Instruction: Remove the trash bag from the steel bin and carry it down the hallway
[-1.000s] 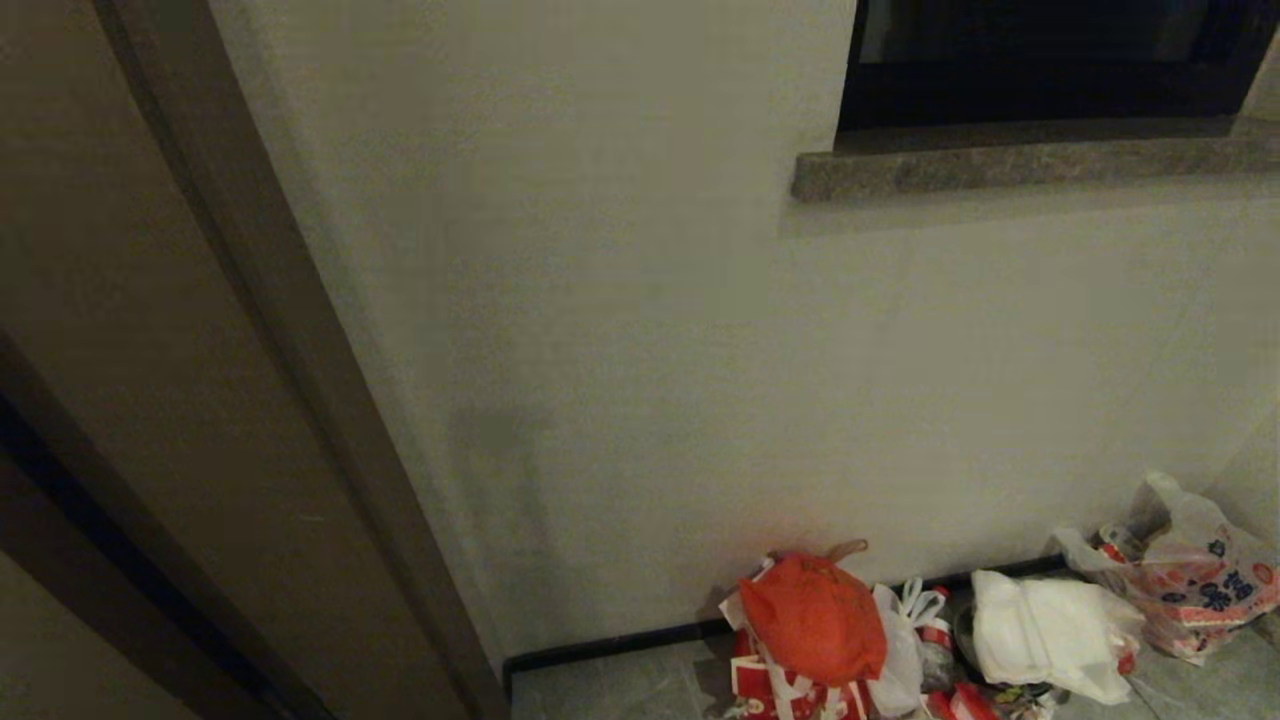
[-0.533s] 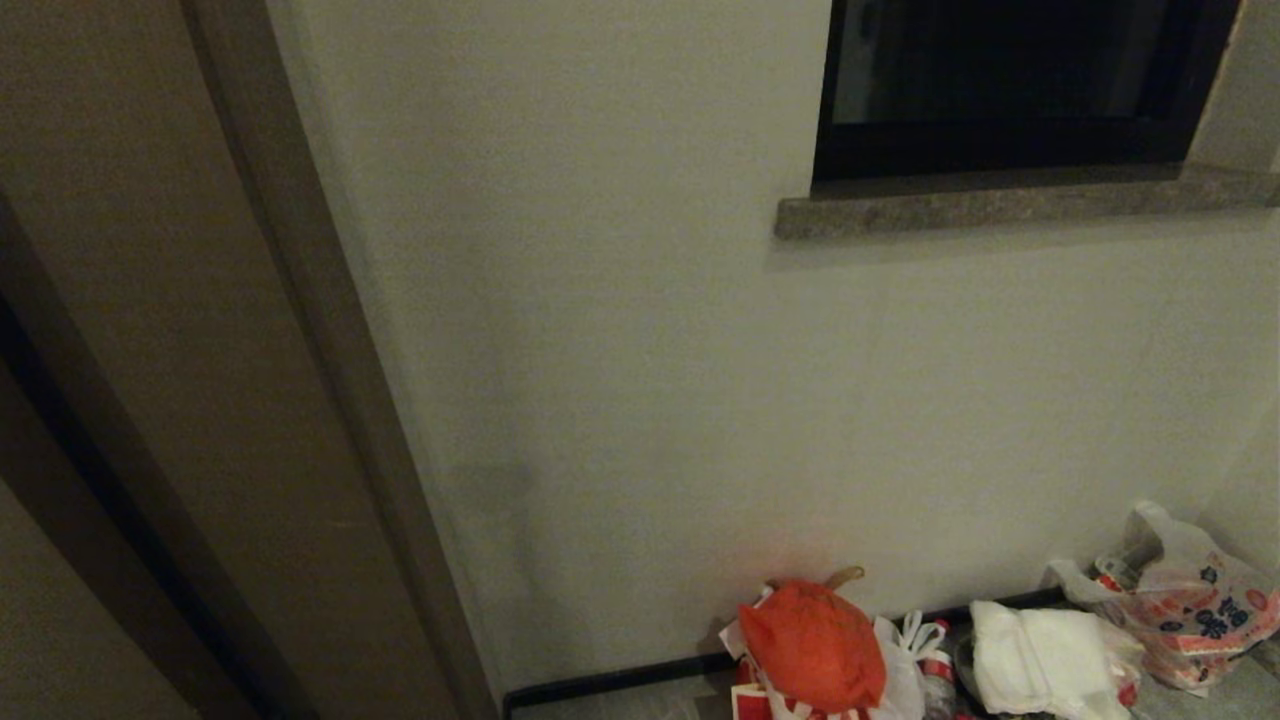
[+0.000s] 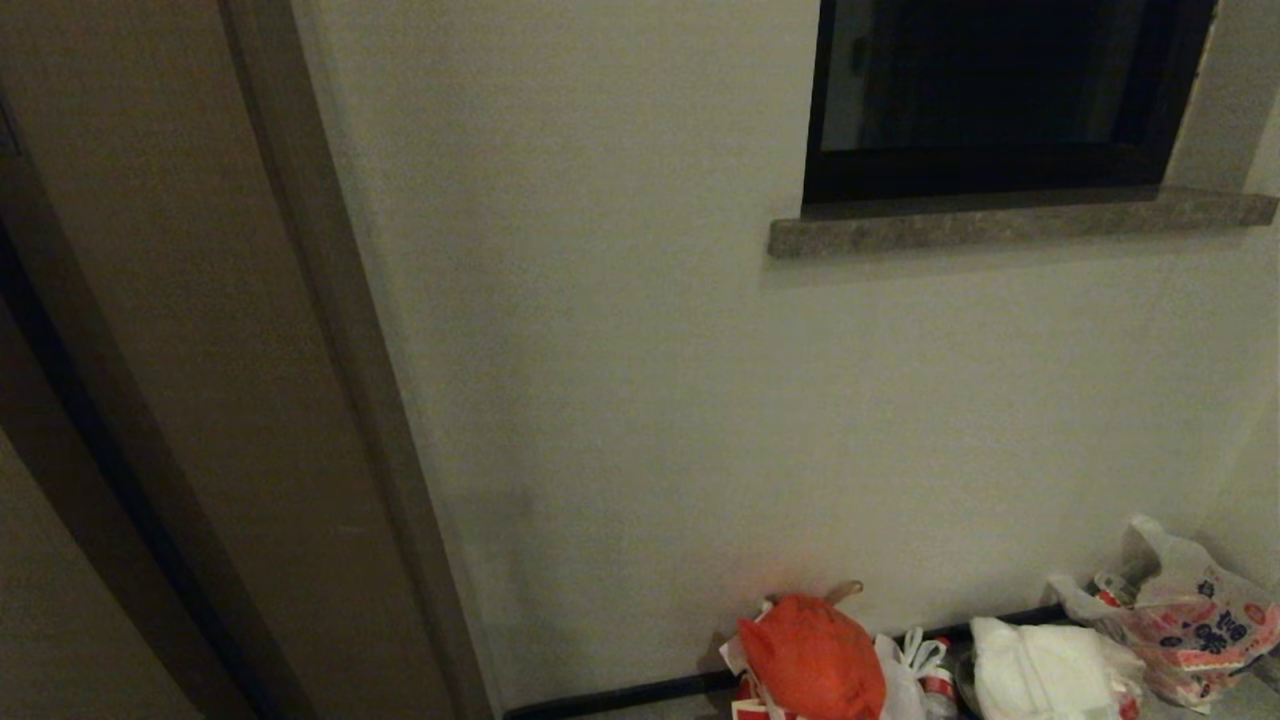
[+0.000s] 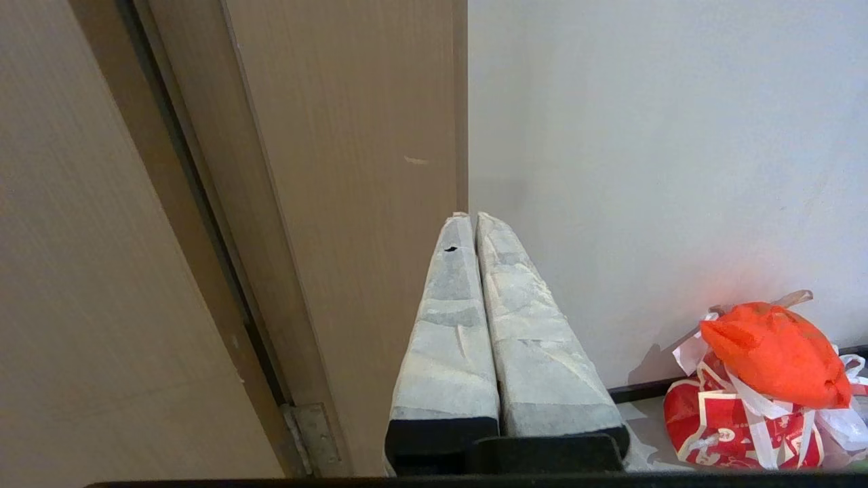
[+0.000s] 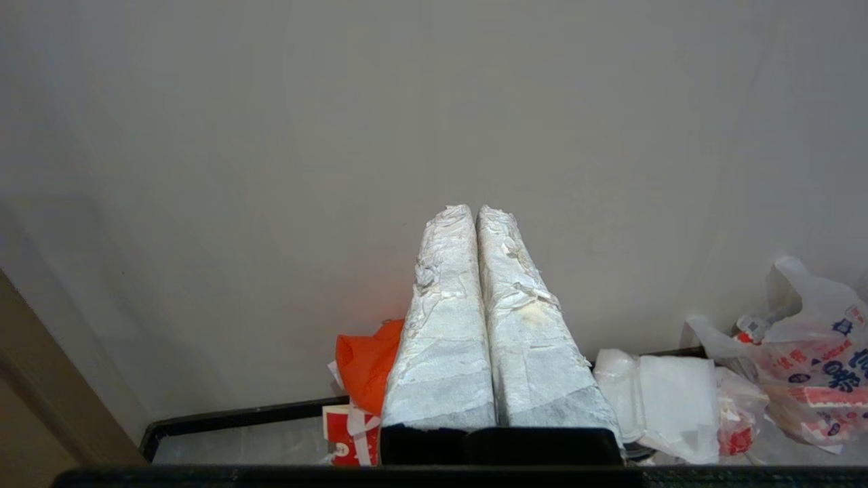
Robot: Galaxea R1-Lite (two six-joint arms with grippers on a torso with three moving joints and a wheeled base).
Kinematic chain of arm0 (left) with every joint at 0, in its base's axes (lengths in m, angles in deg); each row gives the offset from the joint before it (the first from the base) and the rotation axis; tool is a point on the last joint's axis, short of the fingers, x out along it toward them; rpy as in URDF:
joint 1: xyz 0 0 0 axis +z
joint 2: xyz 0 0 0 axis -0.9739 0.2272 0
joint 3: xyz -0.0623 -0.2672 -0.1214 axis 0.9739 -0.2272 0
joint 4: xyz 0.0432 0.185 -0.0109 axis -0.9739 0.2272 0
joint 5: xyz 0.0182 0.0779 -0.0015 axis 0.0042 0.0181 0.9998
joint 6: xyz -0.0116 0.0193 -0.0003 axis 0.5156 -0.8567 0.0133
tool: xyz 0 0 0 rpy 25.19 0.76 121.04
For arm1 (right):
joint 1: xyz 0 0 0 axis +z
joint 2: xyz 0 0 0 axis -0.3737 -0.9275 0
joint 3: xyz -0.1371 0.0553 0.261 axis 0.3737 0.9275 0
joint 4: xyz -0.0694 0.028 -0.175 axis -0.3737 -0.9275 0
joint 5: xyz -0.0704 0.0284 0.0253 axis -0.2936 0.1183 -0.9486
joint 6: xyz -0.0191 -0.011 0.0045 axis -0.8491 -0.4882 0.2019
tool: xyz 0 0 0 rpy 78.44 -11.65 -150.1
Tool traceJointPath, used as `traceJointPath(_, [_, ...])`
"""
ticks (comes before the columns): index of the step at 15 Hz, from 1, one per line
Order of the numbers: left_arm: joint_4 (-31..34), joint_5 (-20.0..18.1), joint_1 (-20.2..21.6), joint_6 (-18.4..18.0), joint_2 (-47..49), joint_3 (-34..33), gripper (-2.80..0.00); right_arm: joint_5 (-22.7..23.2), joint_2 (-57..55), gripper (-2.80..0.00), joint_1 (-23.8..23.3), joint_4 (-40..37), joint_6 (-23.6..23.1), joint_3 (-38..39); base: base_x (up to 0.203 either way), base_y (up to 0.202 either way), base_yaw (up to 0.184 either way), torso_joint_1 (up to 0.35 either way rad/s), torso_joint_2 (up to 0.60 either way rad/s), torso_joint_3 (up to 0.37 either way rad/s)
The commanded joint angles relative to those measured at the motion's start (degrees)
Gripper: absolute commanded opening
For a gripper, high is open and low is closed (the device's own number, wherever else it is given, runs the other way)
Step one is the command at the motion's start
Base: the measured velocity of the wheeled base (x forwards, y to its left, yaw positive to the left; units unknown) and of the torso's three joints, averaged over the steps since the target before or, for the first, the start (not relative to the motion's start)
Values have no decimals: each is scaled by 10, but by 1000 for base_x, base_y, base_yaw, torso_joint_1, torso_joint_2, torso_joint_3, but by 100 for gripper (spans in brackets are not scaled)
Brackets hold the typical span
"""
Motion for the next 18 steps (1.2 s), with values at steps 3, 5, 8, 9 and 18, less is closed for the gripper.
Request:
traceJointPath(3, [0,0,0,1,1,-1,-280,0,-1,-280,0,0,0,8,0,0,0,0,0,-24])
traceJointPath(5, [0,0,0,2,1,0,-280,0,-1,-280,1,0,0,8,0,0,0,5,-2,-145])
traceJointPath(8, [0,0,0,2,0,-1,-280,0,-1,-280,0,0,1,8,0,0,0,2,0,-188])
traceJointPath(9, [0,0,0,2,1,-1,-280,0,-1,-280,0,0,1,8,0,0,0,2,4,-196])
traceJointPath(18, [0,0,0,1,0,-1,-280,0,-1,-280,0,0,1,8,0,0,0,2,2,-98])
